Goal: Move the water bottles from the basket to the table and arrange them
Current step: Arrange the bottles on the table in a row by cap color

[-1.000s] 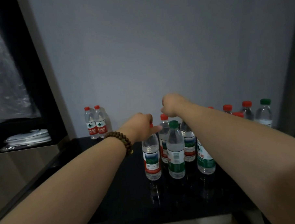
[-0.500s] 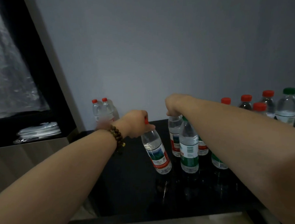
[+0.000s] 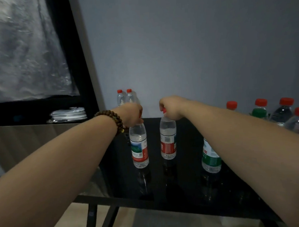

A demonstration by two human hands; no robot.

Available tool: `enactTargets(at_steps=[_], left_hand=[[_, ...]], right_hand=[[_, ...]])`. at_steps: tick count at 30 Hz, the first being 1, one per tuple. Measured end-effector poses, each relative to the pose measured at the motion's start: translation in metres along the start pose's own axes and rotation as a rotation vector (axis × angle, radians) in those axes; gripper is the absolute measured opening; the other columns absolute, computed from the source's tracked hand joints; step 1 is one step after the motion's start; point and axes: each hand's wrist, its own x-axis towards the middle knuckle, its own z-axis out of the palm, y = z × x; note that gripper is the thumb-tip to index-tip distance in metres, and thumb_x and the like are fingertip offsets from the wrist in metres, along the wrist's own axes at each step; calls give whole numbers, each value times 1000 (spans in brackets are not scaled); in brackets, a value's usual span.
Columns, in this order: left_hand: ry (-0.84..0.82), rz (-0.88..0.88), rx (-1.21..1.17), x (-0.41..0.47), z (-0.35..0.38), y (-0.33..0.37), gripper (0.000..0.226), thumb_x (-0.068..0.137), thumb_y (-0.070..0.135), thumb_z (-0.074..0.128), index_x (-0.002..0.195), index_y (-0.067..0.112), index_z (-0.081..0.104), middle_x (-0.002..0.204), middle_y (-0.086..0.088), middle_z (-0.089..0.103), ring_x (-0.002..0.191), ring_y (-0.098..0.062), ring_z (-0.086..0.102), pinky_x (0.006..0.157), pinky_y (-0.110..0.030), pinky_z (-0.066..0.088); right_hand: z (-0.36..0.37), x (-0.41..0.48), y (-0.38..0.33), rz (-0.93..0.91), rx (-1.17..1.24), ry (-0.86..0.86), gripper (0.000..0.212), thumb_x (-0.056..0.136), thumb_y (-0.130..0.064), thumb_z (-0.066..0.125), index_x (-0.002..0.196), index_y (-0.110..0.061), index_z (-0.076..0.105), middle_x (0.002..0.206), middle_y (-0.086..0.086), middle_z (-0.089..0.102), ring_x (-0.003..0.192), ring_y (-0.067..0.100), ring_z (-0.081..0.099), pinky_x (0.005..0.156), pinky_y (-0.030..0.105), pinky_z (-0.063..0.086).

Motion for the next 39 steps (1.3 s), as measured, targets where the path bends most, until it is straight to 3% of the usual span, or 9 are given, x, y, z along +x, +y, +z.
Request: enactTargets(at_steps=[4,7,11,14,18,22,31,35,39], left_hand=[[-9,-12,-5,3,6,-16,38,97,30,68,130,16,58,108,-8,65,91,-23,67,82,-35,59],[-1,26,-6,2,5,-23,36,94,28,71,128,22,58,112,-6,63,96,-22,64,76,-30,53],[-11,50,-14,-1,5,-27,29,91,10,70,114,25,61,107,-1,58,97,-20,59,76,-29,49],[21,9,-90,0,12,-26,22,90,17,73,108,23,61,106,-2,60,92,-18,59,73,-28,49],[58,-112,-215,3,23,-17,40,91,44,74,108,10,61,96,-6,64,85,-19,64,82,-34,59],[127,-132,-319,5,27,-15,33,91,28,76,115,12,61,99,-4,62,89,-18,62,79,-32,56],[53,-212,-739,-1,29,-20,67,81,8,83,138,15,48,124,-6,55,120,-29,56,101,-45,54],[66,-237,-933,-5,39,-27,62,81,6,82,133,17,50,122,-5,58,118,-27,57,94,-41,52],[111,-243,-1152,-15,53,-28,67,80,1,81,136,17,48,124,-3,60,125,-28,56,106,-48,50]], right_hand=[[11,-2,-12,-30,154,25,36,93,-7,68,124,-21,55,116,4,56,103,24,56,81,33,51],[22,-2,-16,-4,228,89,29,94,-9,67,116,-21,54,109,4,55,96,23,57,74,32,52],[35,-3,-18,13,346,144,26,93,-5,65,106,-23,51,98,0,52,84,17,53,58,25,40],[36,-4,-22,-1,447,128,29,93,-1,61,110,-22,51,99,1,54,84,17,54,64,27,46],[41,-5,-25,44,535,142,45,93,-2,62,132,-21,49,109,2,51,98,22,55,77,33,51],[45,-7,-21,54,628,183,45,95,-5,62,136,-20,51,111,-1,49,102,20,52,78,31,46],[63,-13,-26,11,785,250,40,101,-15,58,140,-22,50,114,-4,51,107,17,56,87,32,50],[70,-13,-29,22,823,259,50,103,-16,55,150,-25,40,138,7,55,121,23,58,97,38,53],[89,-15,-28,82,948,278,71,103,-23,58,161,-30,16,138,4,54,117,20,59,99,43,52]])
